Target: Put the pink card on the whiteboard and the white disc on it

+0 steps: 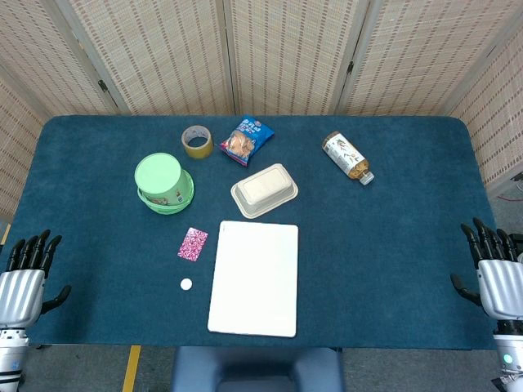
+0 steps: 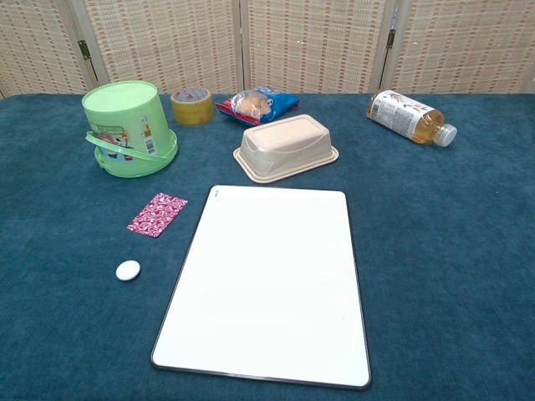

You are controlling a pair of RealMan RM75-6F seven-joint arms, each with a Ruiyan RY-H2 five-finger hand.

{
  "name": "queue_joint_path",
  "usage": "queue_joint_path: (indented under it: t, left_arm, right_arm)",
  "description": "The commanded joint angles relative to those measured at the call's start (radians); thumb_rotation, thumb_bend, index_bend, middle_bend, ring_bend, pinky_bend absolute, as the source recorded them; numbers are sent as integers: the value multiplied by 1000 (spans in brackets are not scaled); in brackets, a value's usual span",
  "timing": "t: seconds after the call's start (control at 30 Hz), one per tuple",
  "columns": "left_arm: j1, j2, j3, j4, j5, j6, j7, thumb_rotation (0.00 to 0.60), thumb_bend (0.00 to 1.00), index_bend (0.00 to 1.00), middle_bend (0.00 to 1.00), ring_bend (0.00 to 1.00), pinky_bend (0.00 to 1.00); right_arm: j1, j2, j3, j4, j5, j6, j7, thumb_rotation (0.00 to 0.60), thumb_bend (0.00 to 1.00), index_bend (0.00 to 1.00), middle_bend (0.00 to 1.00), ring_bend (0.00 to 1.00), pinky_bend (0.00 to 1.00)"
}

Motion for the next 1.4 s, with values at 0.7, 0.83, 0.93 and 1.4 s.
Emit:
queue_joint_path:
  t: [0.7, 0.83, 0.93, 1.4]
  left_arm:
    - [-48, 5, -2, -7, 69, -22, 1, 600, 309, 114, 71, 53, 0]
    - [-84, 8, -10, -21, 100, -49, 0, 600, 320, 138, 93, 68, 0]
    - [-124, 7, -12, -27, 128, -89, 12, 600, 322, 159, 110, 82, 0]
    - [-348, -55, -74, -47, 97, -354, 146, 600, 330, 186, 125, 93, 0]
  right_arm:
    - [-2, 7, 2, 8, -7, 7, 20, 600, 311, 11, 30, 76, 0]
    - [-4, 6, 2, 11, -8, 10, 25, 600, 311, 12, 30, 77, 0]
    - [-6, 8, 3, 14, -6, 13, 29, 600, 310, 12, 30, 76, 0]
    - [-20, 23, 2, 11, -11, 33, 41, 600, 310, 12, 30, 78, 0]
